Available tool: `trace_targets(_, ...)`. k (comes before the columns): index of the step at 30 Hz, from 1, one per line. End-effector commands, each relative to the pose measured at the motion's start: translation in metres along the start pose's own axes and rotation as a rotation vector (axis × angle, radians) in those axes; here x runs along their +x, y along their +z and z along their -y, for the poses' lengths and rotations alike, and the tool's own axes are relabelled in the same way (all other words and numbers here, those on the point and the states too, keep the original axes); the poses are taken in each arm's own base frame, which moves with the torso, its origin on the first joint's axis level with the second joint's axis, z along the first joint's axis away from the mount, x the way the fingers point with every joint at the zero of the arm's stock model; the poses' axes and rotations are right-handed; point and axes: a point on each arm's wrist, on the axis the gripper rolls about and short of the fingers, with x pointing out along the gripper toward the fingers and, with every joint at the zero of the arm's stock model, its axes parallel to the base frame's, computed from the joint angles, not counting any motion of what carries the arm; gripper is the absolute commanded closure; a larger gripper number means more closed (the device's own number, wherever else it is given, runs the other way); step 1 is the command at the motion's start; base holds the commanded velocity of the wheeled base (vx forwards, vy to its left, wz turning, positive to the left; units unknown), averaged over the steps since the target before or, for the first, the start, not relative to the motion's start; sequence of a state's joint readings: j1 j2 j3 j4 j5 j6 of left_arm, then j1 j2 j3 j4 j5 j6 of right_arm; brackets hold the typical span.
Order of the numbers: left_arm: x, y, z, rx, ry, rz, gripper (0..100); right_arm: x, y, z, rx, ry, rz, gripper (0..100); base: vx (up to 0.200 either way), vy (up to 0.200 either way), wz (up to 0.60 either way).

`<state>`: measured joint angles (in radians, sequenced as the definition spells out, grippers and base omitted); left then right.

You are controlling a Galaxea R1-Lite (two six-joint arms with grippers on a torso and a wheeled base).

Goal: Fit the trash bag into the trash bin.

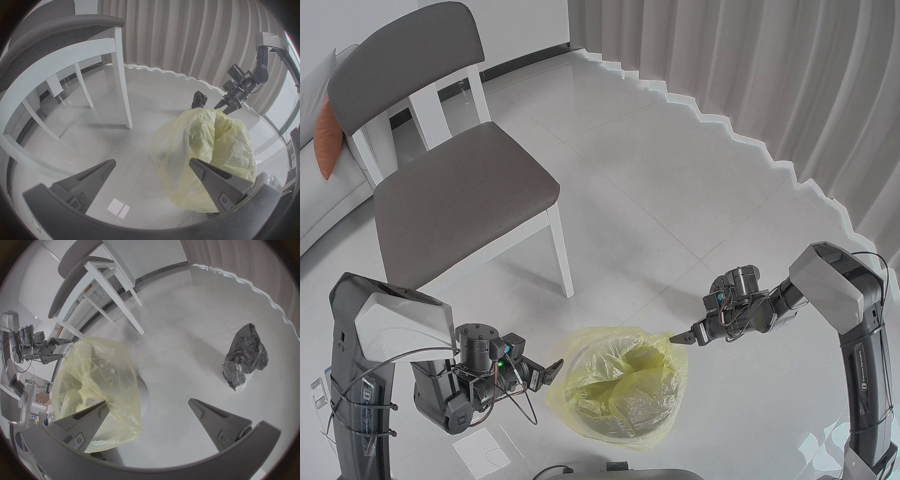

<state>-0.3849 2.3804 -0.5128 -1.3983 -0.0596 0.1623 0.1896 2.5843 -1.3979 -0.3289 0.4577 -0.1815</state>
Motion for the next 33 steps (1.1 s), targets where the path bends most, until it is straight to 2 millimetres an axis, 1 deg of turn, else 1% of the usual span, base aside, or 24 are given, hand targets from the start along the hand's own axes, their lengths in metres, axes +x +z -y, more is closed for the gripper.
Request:
trace_targets(1, 0.000, 0.003, 0.000, -0.001, 0.003, 0.010, 0, -0.002, -0.002, 0.008, 0.018, -0.013, 0.002, 0, 0.000, 0.000, 0.00)
trace_targets(2, 0.000, 0.003, 0.000, -0.001, 0.003, 0.010, 0, -0.002, -0.002, 0.008, 0.018, -0.013, 0.002, 0, 0.000, 0.000, 0.00)
trace_targets(3, 0.000, 0.003, -0.001, -0.002, 0.002, 0.014, 0, -0.010, -0.002, 0.012, 0.022, -0.023, 0.006, 0, 0.000, 0.000, 0.00)
trace_targets(4, 0.000, 0.003, -0.001, -0.002, 0.003, 0.013, 0, -0.013, -0.003, 0.012, 0.023, -0.025, 0.005, 0, 0.000, 0.000, 0.00)
trace_targets(5, 0.000, 0.003, -0.001, -0.003, 0.002, 0.015, 0, -0.021, -0.003, 0.013, 0.029, -0.032, 0.006, 0, 0.000, 0.000, 0.00)
trace_targets(10, -0.002, 0.006, 0.000, -0.005, 0.002, 0.024, 0, -0.042, -0.007, 0.018, 0.052, -0.054, 0.003, 0, 0.000, 0.000, 0.00)
trace_targets(12, -0.003, 0.007, 0.000, -0.006, 0.002, 0.031, 0, -0.051, -0.008, 0.018, 0.058, -0.061, 0.005, 0, 0.000, 0.000, 0.00)
trace_targets(13, -0.004, 0.007, 0.000, -0.006, 0.002, 0.031, 0, -0.051, -0.008, 0.019, 0.059, -0.062, 0.004, 0, 0.000, 0.000, 0.00)
trace_targets(14, -0.004, 0.008, 0.000, -0.007, 0.003, 0.038, 0, -0.061, -0.008, 0.018, 0.063, -0.071, 0.013, 0, 0.000, 0.000, 0.00)
trace_targets(18, -0.005, 0.008, 0.003, -0.006, -0.002, 0.042, 0, -0.077, -0.012, 0.019, 0.069, -0.091, 0.039, 0, 0.000, 0.000, 0.00)
trace_targets(22, -0.009, 0.011, 0.012, 0.005, -0.026, 0.060, 0, -0.093, -0.017, 0.013, 0.061, -0.102, 0.068, 0, 0.000, 0.000, 0.00)
trace_targets(26, -0.008, 0.017, 0.025, 0.024, -0.061, 0.093, 0, -0.108, -0.021, 0.002, 0.047, -0.110, 0.108, 0, 0.000, 0.000, 0.00)
trace_targets(28, -0.006, 0.020, 0.031, 0.031, -0.073, 0.105, 0, -0.110, -0.023, 0.002, 0.045, -0.114, 0.118, 0, 0.000, 0.000, 0.00)
trace_targets(30, -0.005, 0.027, 0.042, 0.046, -0.103, 0.135, 0, -0.114, -0.026, 0.006, 0.045, -0.130, 0.140, 0, 0.000, 0.000, 0.00)
trace_targets(33, -0.007, 0.033, 0.055, 0.061, -0.139, 0.157, 0, -0.124, -0.028, 0.011, 0.056, -0.155, 0.162, 0, 0.000, 0.000, 0.00)
